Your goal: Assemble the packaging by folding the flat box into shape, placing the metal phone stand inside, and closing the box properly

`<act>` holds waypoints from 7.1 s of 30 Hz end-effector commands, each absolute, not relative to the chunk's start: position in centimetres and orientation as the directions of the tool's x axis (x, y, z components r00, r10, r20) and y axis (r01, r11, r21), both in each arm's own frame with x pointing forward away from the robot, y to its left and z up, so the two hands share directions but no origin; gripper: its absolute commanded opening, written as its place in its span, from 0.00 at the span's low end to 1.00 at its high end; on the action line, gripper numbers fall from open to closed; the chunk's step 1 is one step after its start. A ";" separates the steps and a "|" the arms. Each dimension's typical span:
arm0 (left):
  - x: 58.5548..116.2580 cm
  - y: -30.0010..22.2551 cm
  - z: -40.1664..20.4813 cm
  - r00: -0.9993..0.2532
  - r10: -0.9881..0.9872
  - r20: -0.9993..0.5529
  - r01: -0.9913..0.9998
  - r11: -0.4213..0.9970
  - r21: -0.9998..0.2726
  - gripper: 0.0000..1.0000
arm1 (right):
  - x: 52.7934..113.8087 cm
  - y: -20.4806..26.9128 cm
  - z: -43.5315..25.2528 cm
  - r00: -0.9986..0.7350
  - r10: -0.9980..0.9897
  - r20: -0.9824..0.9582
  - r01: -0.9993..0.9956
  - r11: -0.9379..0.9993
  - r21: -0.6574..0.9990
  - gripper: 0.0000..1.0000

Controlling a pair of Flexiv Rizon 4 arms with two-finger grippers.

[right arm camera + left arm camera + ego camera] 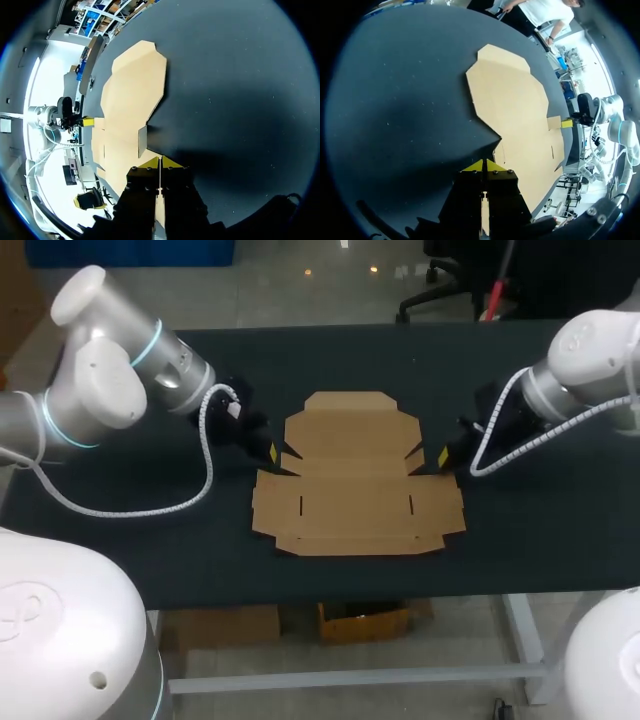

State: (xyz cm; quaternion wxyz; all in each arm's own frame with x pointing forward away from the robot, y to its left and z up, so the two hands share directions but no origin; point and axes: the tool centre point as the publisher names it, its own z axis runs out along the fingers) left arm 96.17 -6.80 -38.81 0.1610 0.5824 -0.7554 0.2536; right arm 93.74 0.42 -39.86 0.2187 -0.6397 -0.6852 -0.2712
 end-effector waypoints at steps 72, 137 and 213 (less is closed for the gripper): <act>96.6 -8.0 -40.7 -0.260 -0.799 0.542 -0.965 0.204 -0.162 0.00 | 96.6 3.6 -42.1 -0.118 0.748 0.654 0.993 0.071 0.098 0.00; 95.2 -11.4 -39.2 -0.323 -0.833 0.450 -0.942 0.237 -0.237 0.00 | 95.9 5.0 -41.1 -0.123 0.780 0.613 0.991 0.066 0.115 0.00; 96.2 -14.0 -39.5 -0.323 -0.898 0.300 -0.928 0.237 -0.289 0.00 | 95.2 7.5 -40.8 0.005 0.915 0.402 0.998 -0.031 0.058 0.00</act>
